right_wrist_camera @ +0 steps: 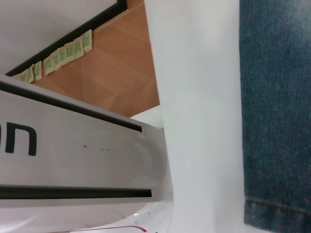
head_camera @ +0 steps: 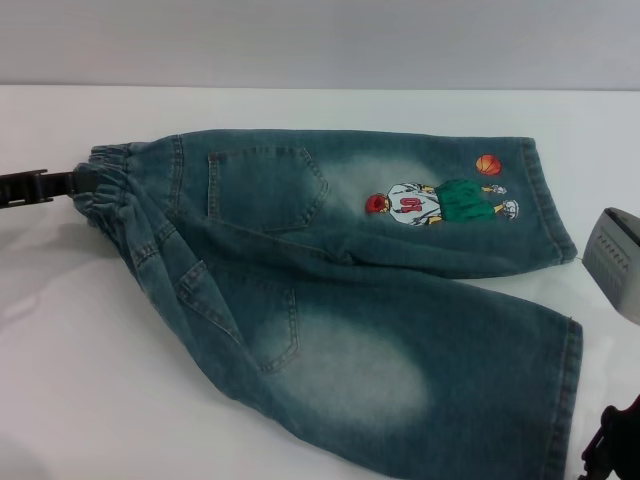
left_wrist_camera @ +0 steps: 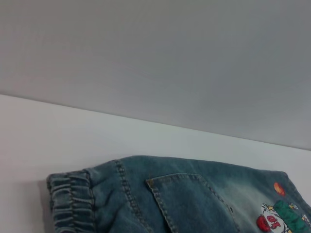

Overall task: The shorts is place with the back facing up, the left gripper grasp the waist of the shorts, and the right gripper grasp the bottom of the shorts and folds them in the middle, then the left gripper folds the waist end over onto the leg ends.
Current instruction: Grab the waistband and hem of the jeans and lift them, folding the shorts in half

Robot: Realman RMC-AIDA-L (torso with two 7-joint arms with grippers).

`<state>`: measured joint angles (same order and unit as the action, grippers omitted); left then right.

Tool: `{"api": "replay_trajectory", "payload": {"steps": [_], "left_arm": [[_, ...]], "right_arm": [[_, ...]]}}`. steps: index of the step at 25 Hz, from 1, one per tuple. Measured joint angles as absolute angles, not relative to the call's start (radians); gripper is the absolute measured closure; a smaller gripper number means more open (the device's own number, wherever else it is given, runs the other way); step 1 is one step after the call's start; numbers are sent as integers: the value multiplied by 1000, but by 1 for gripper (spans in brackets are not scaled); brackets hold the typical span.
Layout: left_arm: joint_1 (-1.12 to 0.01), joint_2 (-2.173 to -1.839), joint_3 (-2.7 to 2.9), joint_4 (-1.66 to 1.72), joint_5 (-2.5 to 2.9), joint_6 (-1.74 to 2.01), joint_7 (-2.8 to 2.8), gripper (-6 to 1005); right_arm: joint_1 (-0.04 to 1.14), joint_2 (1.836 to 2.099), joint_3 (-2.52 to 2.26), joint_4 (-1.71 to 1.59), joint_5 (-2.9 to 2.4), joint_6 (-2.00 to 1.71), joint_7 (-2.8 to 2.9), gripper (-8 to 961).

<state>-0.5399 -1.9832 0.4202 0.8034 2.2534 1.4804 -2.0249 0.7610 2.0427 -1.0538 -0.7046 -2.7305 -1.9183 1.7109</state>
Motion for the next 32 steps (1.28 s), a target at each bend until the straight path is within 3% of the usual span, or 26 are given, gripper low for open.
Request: {"api": "replay_trajectory", "payload": {"steps": [32], "left_arm": [[-542,-1988,420,798,2253,1480,-2021,952]], "right_arm": [[761,2062,-1054,-710,-2727,-1881,1707,319]]}}
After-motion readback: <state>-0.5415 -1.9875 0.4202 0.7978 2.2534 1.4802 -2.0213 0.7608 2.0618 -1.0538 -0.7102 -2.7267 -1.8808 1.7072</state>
